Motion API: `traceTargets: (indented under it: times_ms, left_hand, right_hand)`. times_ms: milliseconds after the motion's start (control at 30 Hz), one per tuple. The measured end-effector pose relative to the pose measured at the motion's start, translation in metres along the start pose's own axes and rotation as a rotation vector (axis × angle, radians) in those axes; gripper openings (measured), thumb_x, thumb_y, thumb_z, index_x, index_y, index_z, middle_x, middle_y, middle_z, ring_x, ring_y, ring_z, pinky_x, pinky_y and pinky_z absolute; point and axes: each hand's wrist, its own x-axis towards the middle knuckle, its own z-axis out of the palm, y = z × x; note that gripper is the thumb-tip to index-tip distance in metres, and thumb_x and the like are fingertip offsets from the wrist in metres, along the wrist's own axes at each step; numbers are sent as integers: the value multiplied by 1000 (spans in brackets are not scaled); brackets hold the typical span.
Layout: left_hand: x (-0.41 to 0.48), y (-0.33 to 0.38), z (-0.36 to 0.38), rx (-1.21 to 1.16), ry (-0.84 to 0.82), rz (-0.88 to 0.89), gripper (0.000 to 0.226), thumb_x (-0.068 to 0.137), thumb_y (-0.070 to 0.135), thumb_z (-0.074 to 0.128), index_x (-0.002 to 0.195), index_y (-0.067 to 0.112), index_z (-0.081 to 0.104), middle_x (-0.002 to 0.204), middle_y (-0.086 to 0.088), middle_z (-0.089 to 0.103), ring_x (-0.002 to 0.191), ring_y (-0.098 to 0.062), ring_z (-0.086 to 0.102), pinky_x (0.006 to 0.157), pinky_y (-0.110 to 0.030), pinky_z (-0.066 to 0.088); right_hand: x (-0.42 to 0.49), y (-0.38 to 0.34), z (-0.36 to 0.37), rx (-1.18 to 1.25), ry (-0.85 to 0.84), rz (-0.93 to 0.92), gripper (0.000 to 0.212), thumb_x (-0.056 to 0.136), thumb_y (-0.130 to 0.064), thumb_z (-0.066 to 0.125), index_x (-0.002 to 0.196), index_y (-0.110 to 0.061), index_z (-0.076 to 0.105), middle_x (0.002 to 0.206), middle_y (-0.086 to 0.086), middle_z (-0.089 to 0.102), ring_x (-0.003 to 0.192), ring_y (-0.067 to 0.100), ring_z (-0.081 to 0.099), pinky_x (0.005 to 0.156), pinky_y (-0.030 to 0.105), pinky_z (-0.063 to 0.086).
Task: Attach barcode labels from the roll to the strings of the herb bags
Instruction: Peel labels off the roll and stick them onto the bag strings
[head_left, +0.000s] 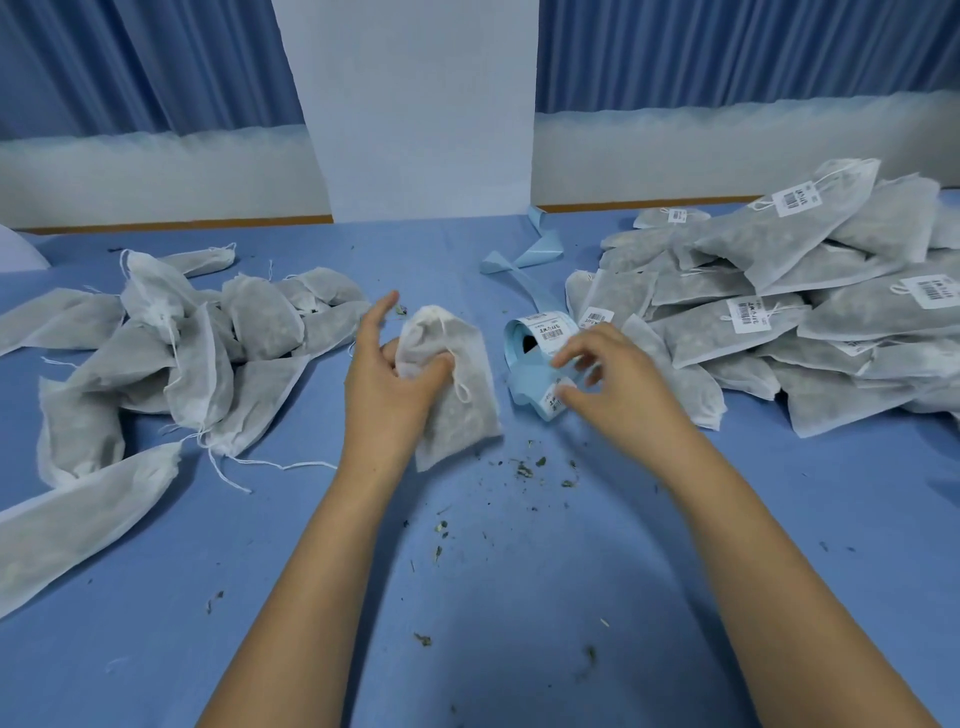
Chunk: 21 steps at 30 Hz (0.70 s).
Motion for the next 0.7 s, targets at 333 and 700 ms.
traceTargets:
  times_ms: [333,700]
  left_hand:
    - [-5,-16,15,464,-65,498,26,79,-7,47,76,6,69,119,-8,54,106,8,48,86,-1,31]
    - [-10,-25,40,628,-307,697,27,84,9,69,110,1,69,128,-14,56,112,-30,53,89,-38,48]
  right_hand:
    - [6,27,3,-17,-99,205,2,85,-13,69,85,-14,71,86,-4,65,72,-2,53,59,6,36]
    - [6,21,14,574,-47,344,9,81,5,69,83,-4,67,74,9,68,57,6,62,55,15,50]
